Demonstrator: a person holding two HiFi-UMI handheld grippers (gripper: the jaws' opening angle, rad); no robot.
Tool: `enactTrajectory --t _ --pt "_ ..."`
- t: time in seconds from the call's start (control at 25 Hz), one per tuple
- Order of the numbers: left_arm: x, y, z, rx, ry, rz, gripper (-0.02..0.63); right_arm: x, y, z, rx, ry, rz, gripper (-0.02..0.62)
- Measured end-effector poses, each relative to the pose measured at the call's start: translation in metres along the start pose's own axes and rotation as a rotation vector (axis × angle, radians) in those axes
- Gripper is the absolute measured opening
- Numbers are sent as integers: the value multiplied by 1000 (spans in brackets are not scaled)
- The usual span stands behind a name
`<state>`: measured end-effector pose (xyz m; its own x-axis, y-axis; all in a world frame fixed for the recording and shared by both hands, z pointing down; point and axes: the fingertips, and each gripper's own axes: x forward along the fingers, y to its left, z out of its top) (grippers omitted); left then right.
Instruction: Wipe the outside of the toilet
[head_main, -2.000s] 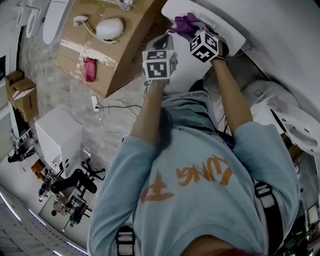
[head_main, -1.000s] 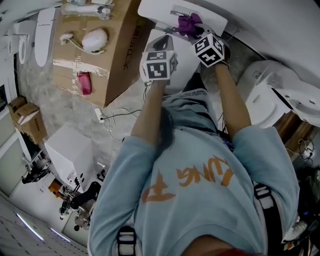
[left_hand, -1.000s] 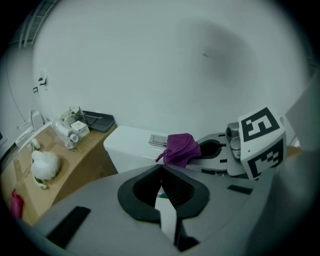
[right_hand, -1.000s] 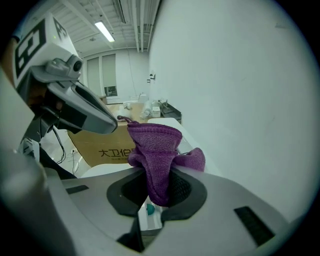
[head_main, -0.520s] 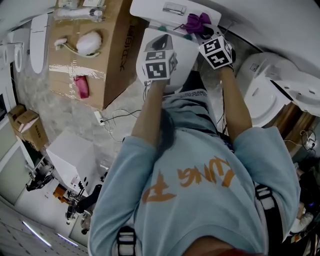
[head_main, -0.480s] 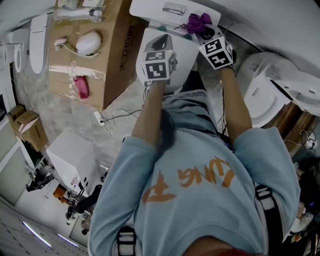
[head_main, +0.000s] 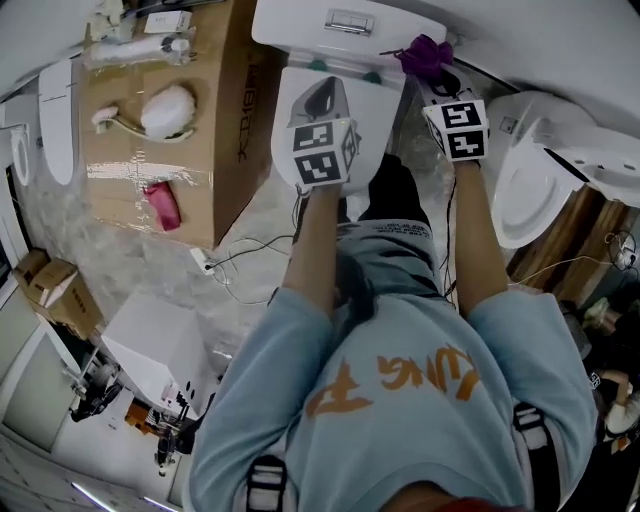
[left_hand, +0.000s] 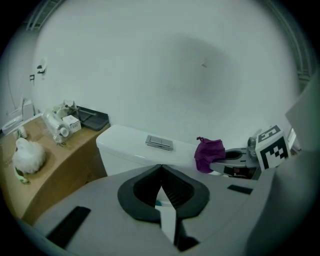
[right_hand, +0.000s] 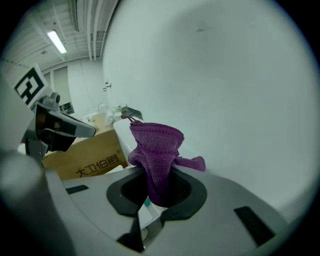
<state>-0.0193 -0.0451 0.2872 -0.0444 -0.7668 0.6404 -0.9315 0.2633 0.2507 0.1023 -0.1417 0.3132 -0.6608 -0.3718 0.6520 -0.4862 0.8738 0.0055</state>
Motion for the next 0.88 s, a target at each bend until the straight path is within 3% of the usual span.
enactTrajectory --t 0.16,0.28,0.56,0.88 --pt "0 17 -15 0 -52 -77 26 -20 6 -9 140 -89 -152 72" --pt "-2 44 -25 -4 -81 -120 25 -26 42 -15 181 -130 -176 72" --pt "-14 119 -33 41 -165 -134 25 26 145 -4 256 -208 -26 74" --pt "-3 190 -48 56 -216 -102 25 123 224 33 128 -241 127 74"
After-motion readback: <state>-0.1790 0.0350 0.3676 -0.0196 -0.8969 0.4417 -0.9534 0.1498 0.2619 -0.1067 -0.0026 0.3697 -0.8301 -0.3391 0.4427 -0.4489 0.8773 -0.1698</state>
